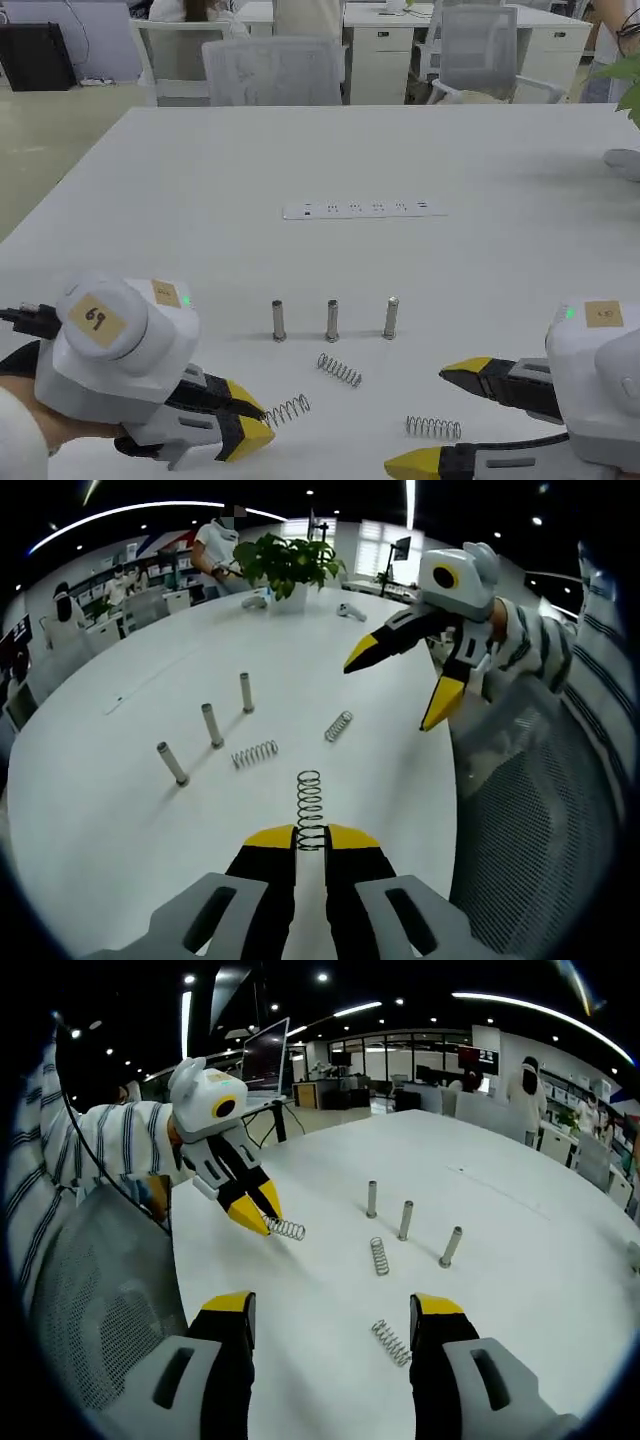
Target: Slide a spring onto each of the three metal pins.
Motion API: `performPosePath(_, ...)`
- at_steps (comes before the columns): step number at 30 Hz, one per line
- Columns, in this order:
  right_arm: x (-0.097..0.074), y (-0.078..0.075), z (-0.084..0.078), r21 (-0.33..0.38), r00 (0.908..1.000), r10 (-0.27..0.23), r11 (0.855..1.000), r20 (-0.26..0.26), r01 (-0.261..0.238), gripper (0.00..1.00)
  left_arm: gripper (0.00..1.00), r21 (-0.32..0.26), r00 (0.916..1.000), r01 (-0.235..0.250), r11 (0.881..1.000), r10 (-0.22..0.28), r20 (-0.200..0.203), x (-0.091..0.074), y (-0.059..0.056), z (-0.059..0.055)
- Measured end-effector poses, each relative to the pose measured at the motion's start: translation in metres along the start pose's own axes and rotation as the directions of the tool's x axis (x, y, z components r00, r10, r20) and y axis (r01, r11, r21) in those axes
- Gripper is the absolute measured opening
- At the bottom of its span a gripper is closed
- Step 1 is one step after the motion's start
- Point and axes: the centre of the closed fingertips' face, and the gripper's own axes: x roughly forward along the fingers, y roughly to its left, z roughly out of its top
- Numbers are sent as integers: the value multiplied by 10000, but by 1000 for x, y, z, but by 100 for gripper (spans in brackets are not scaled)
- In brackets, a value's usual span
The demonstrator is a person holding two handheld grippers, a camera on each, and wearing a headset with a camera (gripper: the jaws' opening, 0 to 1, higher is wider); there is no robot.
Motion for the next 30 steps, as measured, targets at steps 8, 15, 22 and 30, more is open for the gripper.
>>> performPosePath(8,5,1,-1,-781,9979,517,9954,-387,-546,58,2,173,9998,200,9997,-201,75,-2,1,9)
performPosePath(15,15,9,7,-1306,9925,1060,9850,-604,-1132,54,2,526,9992,406,9978,-408,13,0,-3,11)
performPosePath(22,26,17,11,-1736,9869,1390,9731,-817,-1514,43,2,1296,9978,665,9893,-668,-20,-1,-9,14)
performPosePath(30,34,29,16,-1830,9762,1977,9601,-894,-2112,34,2,1596,9953,970,9824,-966,-98,0,-14,15)
